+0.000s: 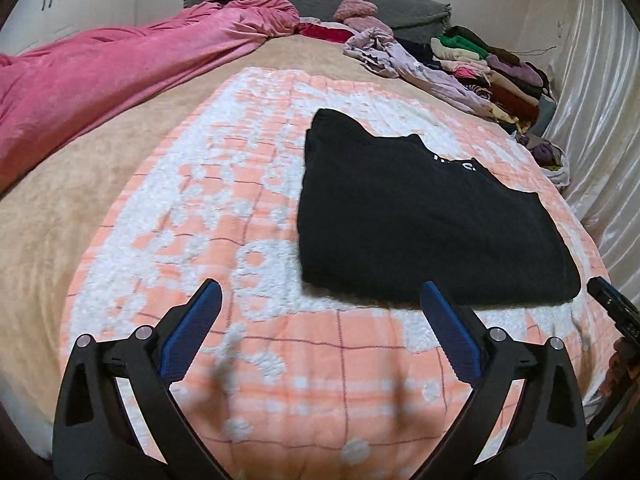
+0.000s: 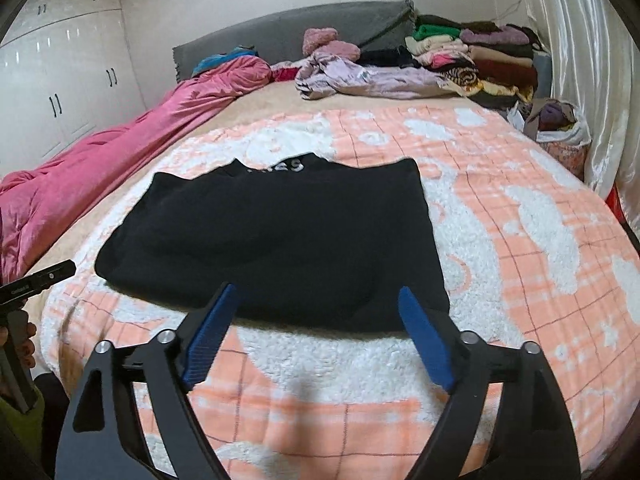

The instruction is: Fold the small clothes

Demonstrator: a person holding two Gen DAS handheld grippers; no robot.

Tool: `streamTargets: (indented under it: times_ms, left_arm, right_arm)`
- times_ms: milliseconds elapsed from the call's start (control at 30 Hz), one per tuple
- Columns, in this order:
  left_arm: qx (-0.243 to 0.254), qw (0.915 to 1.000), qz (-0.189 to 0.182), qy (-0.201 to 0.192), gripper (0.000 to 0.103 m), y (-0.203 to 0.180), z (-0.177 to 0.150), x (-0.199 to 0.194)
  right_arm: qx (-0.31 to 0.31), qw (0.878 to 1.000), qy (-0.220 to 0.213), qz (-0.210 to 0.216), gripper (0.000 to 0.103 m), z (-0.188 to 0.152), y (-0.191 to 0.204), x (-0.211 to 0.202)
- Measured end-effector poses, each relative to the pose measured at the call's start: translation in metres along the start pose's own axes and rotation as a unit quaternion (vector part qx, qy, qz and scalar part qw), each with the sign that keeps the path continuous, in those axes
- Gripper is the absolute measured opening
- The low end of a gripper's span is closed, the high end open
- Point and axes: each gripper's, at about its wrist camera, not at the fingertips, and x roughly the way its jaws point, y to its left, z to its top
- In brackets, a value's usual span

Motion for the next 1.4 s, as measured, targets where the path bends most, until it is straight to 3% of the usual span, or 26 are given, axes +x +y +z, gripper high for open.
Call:
streamTargets:
  times_ms: [267,700,1133,1400]
  left_arm:
    - [-0.010,0.9998,0.014,-0.013,0.093,0.013,0.005,-0.017]
    - [-0.024,0.9991,0.019,-0.029,0.093,0.030,0.012,-0.028]
    - [-0.038,0.9987,0.024,-0.024,0.093,0.053,0.025,-0.012]
    - [-0.042,0.9982,0.039,-0.019,0.093,0.069,0.054,0.006]
  right_arm:
    - [-0.028,0.999,-0.015,0.022,0.093,0.010,0.031,-0.008]
    - [-0.091,0.993,-0.016,0.069,0.094,0.025,0.103,0.007]
    - [-0.142,0.985,-0.001,0.098,0.095,0.029,0.161,0.041]
    - [-0.190,0.976,0.013,0.101,0.095,0.021,0.195,0.071]
